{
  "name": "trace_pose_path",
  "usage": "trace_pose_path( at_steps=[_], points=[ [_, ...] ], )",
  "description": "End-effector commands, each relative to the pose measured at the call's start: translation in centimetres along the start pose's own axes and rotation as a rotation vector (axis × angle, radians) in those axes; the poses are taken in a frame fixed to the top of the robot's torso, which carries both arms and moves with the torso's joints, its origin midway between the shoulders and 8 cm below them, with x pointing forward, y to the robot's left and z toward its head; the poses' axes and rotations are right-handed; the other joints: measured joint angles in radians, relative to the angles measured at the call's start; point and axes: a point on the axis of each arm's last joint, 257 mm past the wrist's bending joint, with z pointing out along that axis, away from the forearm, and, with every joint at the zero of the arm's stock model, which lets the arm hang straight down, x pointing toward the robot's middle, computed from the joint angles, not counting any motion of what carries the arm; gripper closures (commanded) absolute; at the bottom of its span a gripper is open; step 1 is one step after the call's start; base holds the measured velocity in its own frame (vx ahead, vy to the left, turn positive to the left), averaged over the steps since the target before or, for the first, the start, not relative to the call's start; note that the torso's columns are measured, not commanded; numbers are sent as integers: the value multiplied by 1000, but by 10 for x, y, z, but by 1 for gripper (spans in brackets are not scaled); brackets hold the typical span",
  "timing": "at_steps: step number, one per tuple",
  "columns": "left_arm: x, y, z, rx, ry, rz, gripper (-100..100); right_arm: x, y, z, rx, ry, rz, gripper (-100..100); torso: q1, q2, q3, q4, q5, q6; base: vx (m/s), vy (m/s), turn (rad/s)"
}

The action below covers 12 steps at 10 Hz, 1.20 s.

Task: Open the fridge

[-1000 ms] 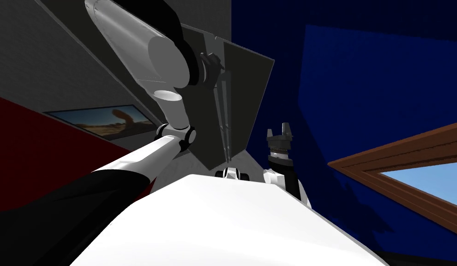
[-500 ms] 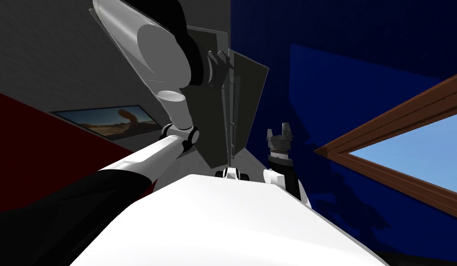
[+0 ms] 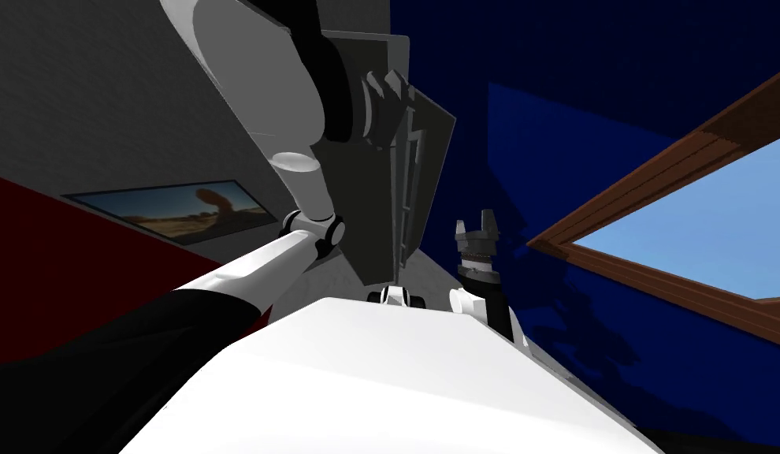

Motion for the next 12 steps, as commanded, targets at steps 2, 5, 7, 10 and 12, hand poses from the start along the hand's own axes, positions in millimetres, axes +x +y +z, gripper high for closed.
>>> trace_pose_path(
  at_steps=[2, 5, 7, 10, 12],
  points=[
    [34, -25, -6, 70, 93, -3, 100, 0, 0, 0, 0, 0, 0, 0, 0, -1, -2, 0, 0, -1, -96, 167, -111],
    [44, -39, -12, 110, 119, 2, 100, 0, 0, 0, 0, 0, 0, 0, 0, 0, -1, 0, -1, -1, -99, 144, -94],
    [70, -61, -19, 172, 191, 3, 100, 0, 0, 0, 0, 0, 0, 0, -3, -4, -5, 2, -3, 2, -65, 181, -153],
    [92, -80, -28, 227, 256, 2, 100, 0, 0, 0, 0, 0, 0, 0, 0, -1, -1, -1, 0, -1, -58, 188, -119],
    [113, -98, -39, 282, 322, 2, 100, 0, 0, 0, 0, 0, 0, 0, 0, 0, 0, 0, -1, 1, -72, 241, -178]
  ],
)
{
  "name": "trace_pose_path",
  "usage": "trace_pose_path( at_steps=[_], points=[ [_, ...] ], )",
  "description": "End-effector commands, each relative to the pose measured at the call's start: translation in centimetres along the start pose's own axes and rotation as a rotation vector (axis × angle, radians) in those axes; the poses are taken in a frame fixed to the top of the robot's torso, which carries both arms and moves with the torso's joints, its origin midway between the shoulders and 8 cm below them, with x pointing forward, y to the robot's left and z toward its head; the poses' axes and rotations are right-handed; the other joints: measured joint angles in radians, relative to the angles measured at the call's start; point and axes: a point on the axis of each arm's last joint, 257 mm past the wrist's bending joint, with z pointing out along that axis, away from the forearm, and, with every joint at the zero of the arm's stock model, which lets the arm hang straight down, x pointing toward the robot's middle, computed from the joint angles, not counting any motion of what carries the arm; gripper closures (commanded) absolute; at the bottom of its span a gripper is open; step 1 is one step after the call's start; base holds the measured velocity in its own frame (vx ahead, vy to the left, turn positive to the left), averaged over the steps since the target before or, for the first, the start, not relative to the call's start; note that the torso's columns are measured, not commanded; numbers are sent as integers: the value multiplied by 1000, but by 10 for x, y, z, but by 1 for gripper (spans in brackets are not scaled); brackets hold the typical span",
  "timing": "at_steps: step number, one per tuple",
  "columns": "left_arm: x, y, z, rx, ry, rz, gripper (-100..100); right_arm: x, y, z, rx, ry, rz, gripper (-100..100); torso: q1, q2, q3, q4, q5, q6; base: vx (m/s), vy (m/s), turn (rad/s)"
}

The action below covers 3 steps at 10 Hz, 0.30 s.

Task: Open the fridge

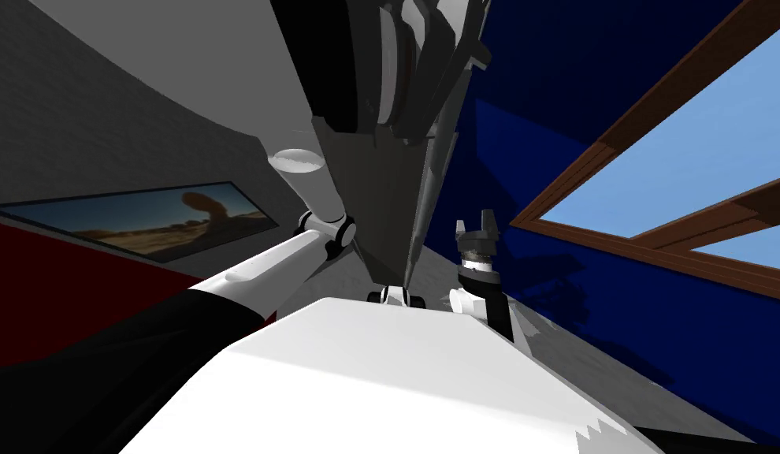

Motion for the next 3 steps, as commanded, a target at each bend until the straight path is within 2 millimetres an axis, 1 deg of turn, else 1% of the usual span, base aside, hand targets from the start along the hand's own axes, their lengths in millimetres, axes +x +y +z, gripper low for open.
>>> trace_pose_path(
  at_steps=[1, 2, 3],
  points=[
    [5, -20, -4, 25, 23, 4, -100, 0, 0, 0, 0, 0, 0, 0, 1, 2, 3, 0, 1, -1, -62, 115, -88],
    [2, -25, -5, 23, 23, 5, -100, 0, 0, 0, 0, 0, 0, 0, -6, 1, 1, 1, -1, -1, 3, -23, 25],
    [-1, -29, -7, 21, 22, 5, -100, 0, 0, 0, 0, 0, 0, 0, -11, -2, -2, 1, -3, -1, 53, -58, 28]
  ],
)
